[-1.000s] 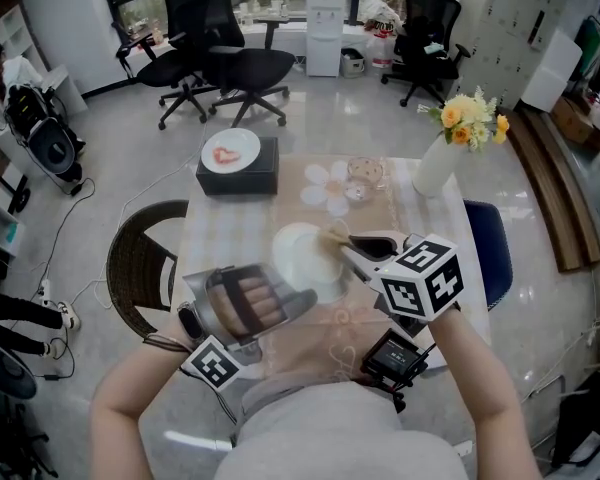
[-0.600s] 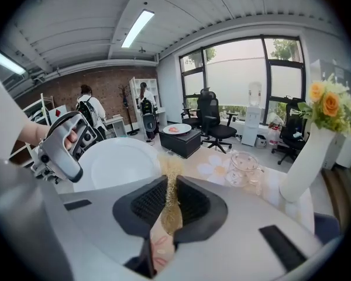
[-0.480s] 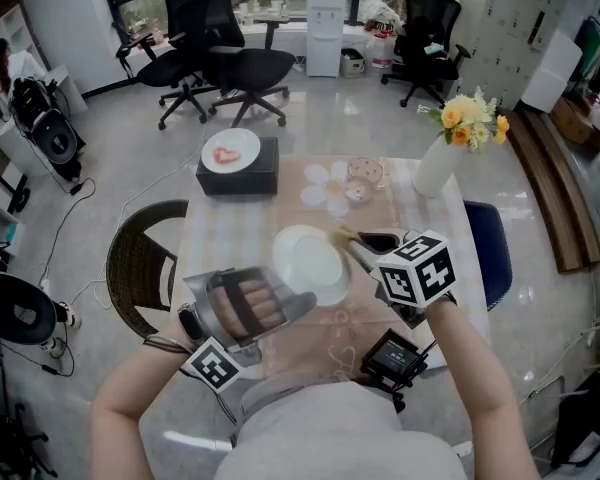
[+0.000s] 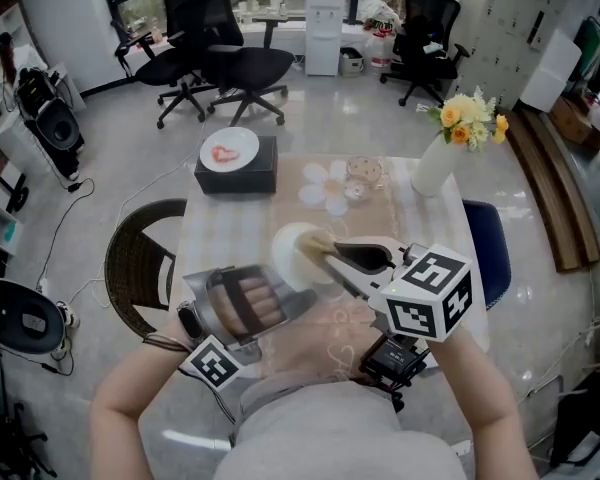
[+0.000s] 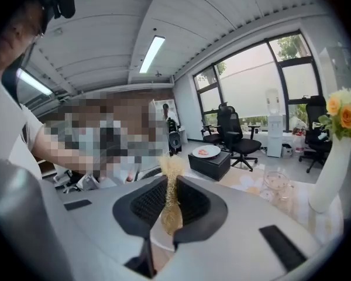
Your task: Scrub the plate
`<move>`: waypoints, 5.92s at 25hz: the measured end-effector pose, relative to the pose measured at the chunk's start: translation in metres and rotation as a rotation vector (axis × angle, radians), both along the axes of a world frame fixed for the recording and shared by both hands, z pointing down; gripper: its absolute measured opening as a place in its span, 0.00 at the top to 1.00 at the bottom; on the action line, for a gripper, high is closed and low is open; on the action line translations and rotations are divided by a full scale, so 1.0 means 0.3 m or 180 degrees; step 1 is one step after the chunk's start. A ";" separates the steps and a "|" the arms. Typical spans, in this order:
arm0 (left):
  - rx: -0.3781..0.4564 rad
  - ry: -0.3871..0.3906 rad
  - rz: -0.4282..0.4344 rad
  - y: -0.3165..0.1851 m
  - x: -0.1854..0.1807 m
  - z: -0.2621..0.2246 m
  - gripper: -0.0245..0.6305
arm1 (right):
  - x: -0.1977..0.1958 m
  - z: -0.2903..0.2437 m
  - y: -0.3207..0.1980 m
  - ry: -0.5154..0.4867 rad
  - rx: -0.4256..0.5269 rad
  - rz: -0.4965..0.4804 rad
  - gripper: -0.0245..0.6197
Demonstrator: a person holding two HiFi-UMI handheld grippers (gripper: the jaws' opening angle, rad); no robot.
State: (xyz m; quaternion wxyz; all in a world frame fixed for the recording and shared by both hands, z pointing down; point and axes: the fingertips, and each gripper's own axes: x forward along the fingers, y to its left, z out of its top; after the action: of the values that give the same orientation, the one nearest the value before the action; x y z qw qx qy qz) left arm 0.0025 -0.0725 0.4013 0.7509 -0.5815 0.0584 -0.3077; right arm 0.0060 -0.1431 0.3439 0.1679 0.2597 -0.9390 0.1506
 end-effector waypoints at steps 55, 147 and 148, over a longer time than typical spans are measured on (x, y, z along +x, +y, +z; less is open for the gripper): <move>0.0197 -0.0265 0.0126 0.042 -0.003 0.015 0.93 | 0.130 0.251 -0.166 0.0658 -0.0150 0.0531 0.88; 0.0227 -0.0448 0.0158 0.030 -0.004 0.045 0.93 | -0.089 0.016 0.135 0.0294 0.0143 -0.0393 0.88; 0.0231 -0.0458 0.0162 0.031 -0.005 0.047 0.93 | -0.092 0.020 0.140 0.0312 0.0133 -0.0409 0.88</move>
State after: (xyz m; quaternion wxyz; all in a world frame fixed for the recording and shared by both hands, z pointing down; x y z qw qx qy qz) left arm 0.0011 -0.0634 0.4153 0.7813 -0.5315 0.0006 -0.3272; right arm -0.0217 -0.1011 0.3498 0.2175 0.2094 -0.9473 0.1070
